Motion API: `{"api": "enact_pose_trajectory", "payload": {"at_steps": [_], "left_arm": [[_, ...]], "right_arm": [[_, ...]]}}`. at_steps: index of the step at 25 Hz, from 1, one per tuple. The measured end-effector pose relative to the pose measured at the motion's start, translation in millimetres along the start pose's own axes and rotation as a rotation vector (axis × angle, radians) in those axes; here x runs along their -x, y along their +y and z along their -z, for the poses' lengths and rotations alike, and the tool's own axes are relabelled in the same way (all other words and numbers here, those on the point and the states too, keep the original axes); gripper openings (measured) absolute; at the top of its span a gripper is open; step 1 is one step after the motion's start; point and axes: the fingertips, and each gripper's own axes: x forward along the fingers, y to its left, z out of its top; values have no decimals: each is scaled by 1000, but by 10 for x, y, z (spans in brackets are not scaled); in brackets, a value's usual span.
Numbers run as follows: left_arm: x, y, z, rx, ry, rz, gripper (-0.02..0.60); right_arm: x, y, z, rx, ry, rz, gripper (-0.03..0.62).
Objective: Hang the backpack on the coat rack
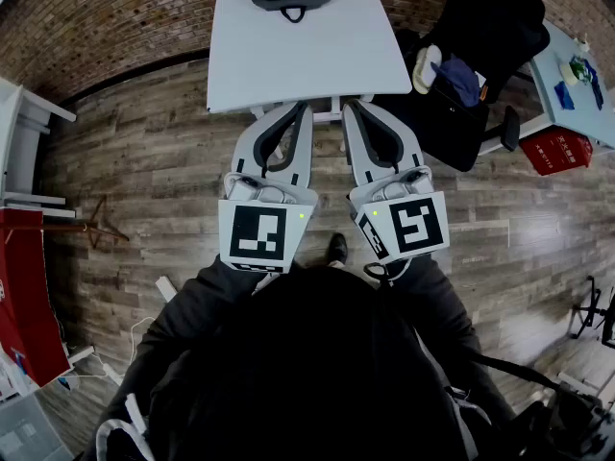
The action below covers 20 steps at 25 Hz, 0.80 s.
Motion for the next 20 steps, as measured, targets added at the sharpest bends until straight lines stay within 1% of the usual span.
{"api": "enact_pose_trajectory", "payload": {"at_steps": [4,8,11,15,18,20], "left_arm": [[-102,-57,-19,-11,-35,8,9],[-124,-175,102,13,-2,7,9],[-236,-252,83,10,7,11,9],[-364,-389,147,-35,24,13,9],[-504,-557,163,-27,32,5,9],[-579,-640,185,-47,43,0,9]], "right_arm": [[3,-99,13,6,-18,4,8],[125,-189,109,-17,-1,6,8],[159,-341,73,-30,-13,1,8],[246,-541,84,-82,-46,-20,8],[318,-737,138,-83,-47,-27,9],[340,-859,150,-84,-62,-31,9]]}}
